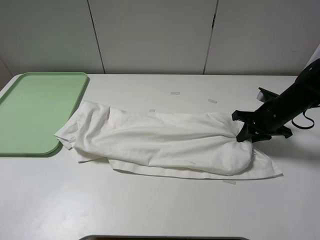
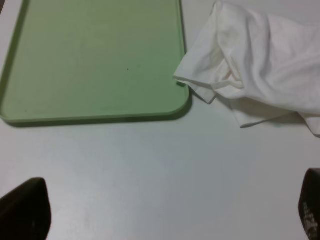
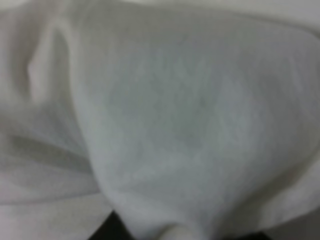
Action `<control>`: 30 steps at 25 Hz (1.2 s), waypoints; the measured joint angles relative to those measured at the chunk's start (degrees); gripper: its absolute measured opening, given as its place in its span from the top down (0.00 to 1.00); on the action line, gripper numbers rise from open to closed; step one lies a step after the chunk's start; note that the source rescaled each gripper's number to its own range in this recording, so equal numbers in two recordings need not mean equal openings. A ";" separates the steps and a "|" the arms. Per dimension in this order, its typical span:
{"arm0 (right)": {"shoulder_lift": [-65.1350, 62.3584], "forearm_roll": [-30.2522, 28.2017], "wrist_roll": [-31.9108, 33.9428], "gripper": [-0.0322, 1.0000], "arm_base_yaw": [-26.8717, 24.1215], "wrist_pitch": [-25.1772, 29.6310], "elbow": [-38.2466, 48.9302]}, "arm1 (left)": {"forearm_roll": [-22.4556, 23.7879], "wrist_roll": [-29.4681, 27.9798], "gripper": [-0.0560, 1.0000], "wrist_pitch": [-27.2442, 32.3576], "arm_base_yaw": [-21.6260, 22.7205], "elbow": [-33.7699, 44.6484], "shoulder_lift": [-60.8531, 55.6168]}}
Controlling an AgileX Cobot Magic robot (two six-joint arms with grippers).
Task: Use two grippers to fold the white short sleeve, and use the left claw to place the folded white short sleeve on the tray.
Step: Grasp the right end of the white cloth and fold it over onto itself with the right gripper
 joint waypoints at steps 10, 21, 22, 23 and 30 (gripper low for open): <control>-9.65 -11.17 6.47 0.76 2.75 2.28 1.04 | 0.00 0.00 0.00 0.00 0.00 0.00 0.00; -14.30 -16.19 16.63 0.76 11.96 3.48 0.13 | 0.00 0.00 0.00 0.00 0.00 0.00 0.00; -14.30 -16.19 16.63 0.76 11.96 3.48 0.13 | 0.00 0.00 0.00 0.00 0.00 0.00 0.00; -14.30 -16.25 17.43 0.76 13.28 3.48 -0.50 | 0.00 0.00 0.00 0.00 0.00 0.00 0.00; -12.84 -11.39 22.85 0.76 19.55 1.15 -3.21 | 0.00 0.00 0.00 0.00 0.00 0.00 0.00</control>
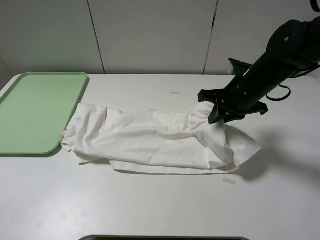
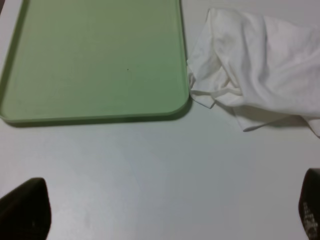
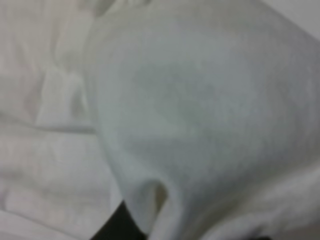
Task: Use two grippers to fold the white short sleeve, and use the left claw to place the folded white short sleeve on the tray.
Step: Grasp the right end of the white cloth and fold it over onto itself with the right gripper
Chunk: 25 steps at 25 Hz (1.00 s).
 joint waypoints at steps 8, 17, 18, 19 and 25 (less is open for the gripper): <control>3.01 6.44 -1.41 0.76 4.65 -5.84 0.00 | 0.00 0.00 0.00 0.00 0.00 0.00 0.00; 3.01 9.58 -3.61 0.77 8.44 -10.94 0.00 | 0.00 0.00 0.00 0.06 0.00 0.00 0.00; 3.01 9.58 -3.61 0.77 8.53 -11.09 0.00 | 0.00 0.00 0.00 0.06 0.00 0.00 0.00; 3.01 9.71 -3.68 0.77 8.60 -11.16 0.00 | 0.00 0.00 0.00 0.06 0.00 0.00 0.00; 3.06 11.82 -4.39 0.77 9.21 -12.51 0.00 | 0.00 0.00 0.00 0.06 0.00 0.00 0.00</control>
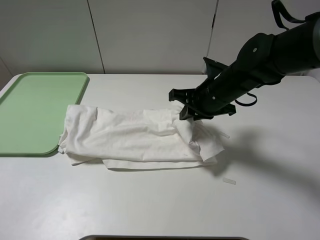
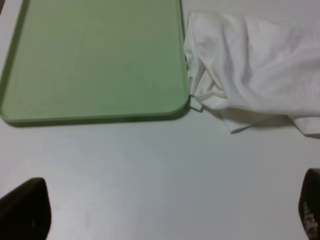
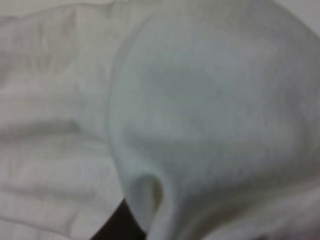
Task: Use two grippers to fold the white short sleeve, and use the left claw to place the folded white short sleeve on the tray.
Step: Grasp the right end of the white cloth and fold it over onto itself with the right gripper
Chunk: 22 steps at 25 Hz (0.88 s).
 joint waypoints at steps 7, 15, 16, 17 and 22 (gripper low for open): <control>0.00 2.01 -5.13 0.50 2.73 -2.48 0.00 | 0.00 0.00 0.00 0.00 0.00 0.00 0.00; 0.21 12.92 -16.65 0.22 9.22 -8.37 0.00 | 0.00 0.00 0.00 0.00 0.00 0.00 0.00; 0.71 14.88 -18.34 0.22 10.10 -8.79 -0.17 | 0.00 0.00 0.00 0.00 0.00 0.00 0.00; 1.53 17.06 -19.89 0.22 10.89 -8.85 -0.60 | 0.00 0.00 0.00 0.00 0.00 0.00 0.00; 8.25 21.85 -25.87 0.22 14.24 -5.79 -6.97 | 0.00 0.00 0.00 0.00 0.00 0.00 0.00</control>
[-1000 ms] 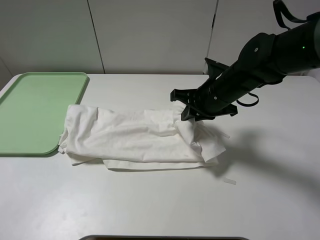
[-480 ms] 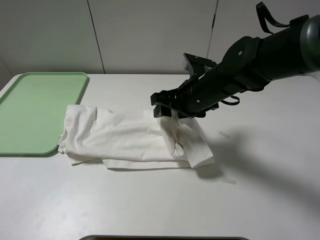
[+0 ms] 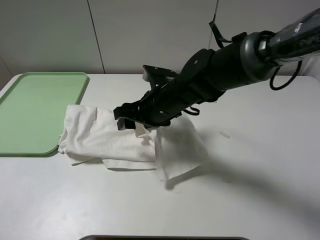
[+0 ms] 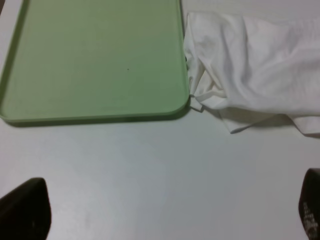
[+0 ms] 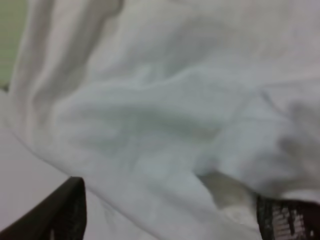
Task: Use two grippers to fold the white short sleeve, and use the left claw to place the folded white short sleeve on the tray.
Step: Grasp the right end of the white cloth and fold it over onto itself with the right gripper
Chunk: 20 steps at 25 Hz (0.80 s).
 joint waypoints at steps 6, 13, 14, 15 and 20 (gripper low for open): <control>4.02 -0.37 -2.20 0.22 0.48 4.77 -6.10 | 0.00 0.00 0.00 0.00 0.00 0.00 0.00; 1.19 -6.85 -2.67 0.22 0.48 8.40 -6.69 | 0.00 0.00 0.00 0.00 0.00 0.00 0.00; 1.19 -6.85 -2.67 0.22 0.48 8.40 -6.69 | 0.00 0.00 0.00 0.00 0.00 0.00 0.00; -0.30 -8.53 -2.62 0.22 0.48 9.11 -6.69 | 0.00 0.00 0.00 0.00 0.00 0.00 0.00; -4.51 -15.26 0.61 0.22 0.48 12.20 -6.69 | 0.00 0.00 0.00 0.00 0.00 0.00 0.00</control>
